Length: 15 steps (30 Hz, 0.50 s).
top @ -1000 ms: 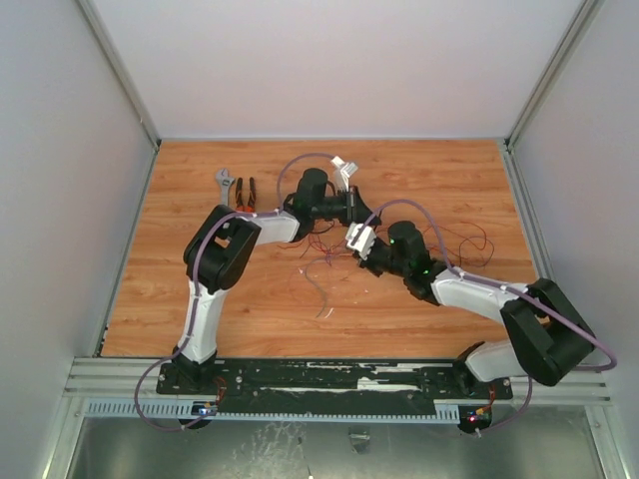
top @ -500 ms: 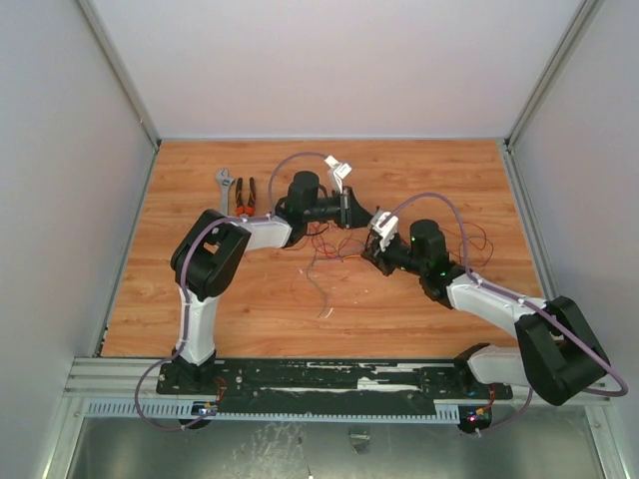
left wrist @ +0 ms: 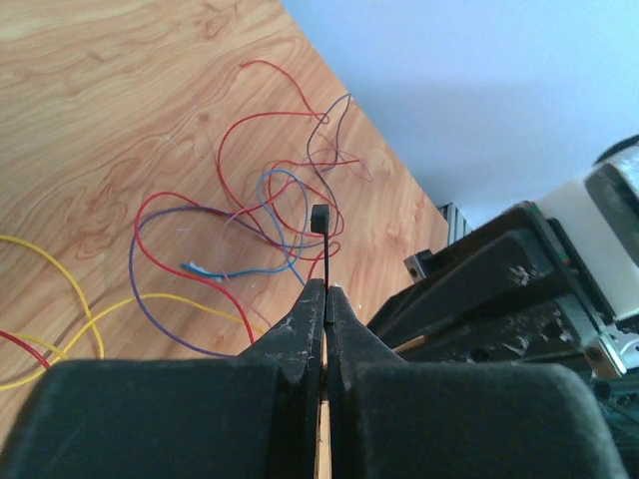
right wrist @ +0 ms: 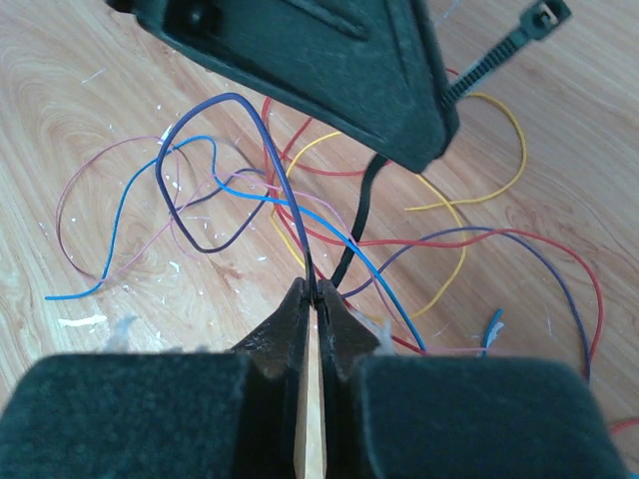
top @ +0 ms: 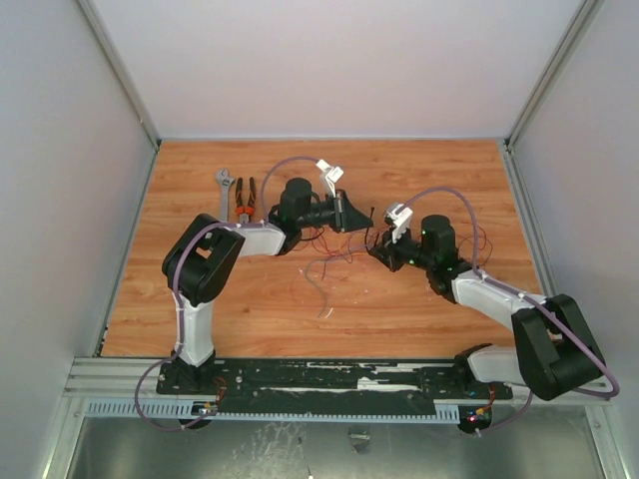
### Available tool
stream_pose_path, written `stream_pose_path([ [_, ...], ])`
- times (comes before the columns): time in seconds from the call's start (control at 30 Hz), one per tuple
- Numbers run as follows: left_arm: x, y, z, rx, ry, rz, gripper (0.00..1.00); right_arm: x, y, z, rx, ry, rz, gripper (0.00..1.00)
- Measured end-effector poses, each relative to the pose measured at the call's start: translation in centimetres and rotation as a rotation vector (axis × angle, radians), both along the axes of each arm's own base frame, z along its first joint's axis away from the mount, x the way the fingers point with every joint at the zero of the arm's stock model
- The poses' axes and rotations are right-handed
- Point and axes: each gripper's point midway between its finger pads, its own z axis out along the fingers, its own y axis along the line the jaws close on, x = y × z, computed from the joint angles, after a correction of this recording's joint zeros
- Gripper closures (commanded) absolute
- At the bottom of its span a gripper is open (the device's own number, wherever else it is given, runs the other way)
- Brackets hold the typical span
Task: Zip-tie the wires
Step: Tie the cable at the center of the board.
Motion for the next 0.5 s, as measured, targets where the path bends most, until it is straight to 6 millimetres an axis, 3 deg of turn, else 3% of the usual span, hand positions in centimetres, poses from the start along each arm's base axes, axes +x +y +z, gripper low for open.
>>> stream_pose_path([
  [0.5, -0.43, 0.01, 0.8, -0.038, -0.055, -0.003, 1.0, 0.46, -0.67, -0.39, 0.024, 0.085, 0.011, 1.0],
])
